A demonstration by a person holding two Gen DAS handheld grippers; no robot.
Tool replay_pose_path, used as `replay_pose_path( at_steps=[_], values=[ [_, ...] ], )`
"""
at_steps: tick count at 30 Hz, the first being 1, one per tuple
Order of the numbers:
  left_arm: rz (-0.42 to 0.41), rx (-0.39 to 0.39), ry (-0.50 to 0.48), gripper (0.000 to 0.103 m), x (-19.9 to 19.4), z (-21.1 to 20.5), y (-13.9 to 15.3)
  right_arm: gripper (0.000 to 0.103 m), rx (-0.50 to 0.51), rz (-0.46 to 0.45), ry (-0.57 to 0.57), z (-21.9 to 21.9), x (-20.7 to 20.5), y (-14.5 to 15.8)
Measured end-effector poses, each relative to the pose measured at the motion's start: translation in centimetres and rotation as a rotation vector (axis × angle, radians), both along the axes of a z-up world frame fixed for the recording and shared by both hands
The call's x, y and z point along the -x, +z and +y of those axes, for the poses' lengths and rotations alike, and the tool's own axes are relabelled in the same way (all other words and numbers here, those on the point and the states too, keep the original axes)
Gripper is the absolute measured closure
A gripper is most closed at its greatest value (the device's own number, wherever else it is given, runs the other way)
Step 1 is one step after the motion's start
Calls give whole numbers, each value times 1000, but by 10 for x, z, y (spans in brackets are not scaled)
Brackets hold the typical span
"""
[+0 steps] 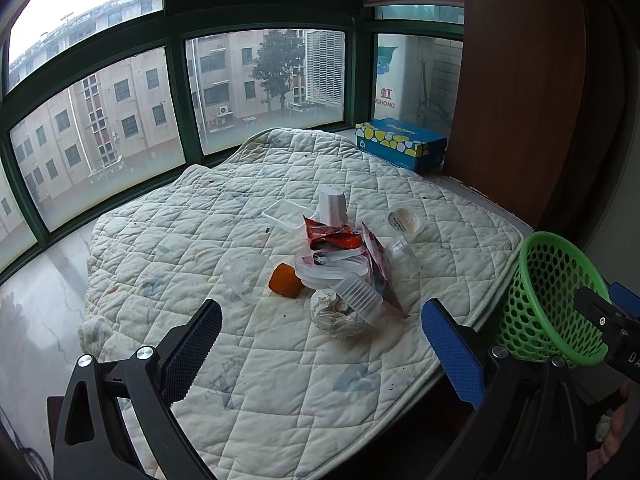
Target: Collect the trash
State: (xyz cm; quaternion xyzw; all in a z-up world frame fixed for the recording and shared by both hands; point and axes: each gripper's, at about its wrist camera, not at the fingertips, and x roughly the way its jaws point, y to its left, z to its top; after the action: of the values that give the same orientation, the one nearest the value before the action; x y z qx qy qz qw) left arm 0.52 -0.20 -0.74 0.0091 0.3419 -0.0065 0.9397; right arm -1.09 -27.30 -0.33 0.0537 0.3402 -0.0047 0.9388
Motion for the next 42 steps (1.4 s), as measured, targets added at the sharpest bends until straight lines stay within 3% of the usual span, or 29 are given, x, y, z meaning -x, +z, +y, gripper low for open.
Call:
replay_pose_path(
  at_steps=[42],
  values=[
    [17,3,12,6,4,1,-11,5,-8,12,0,0,-2,-3]
  ],
)
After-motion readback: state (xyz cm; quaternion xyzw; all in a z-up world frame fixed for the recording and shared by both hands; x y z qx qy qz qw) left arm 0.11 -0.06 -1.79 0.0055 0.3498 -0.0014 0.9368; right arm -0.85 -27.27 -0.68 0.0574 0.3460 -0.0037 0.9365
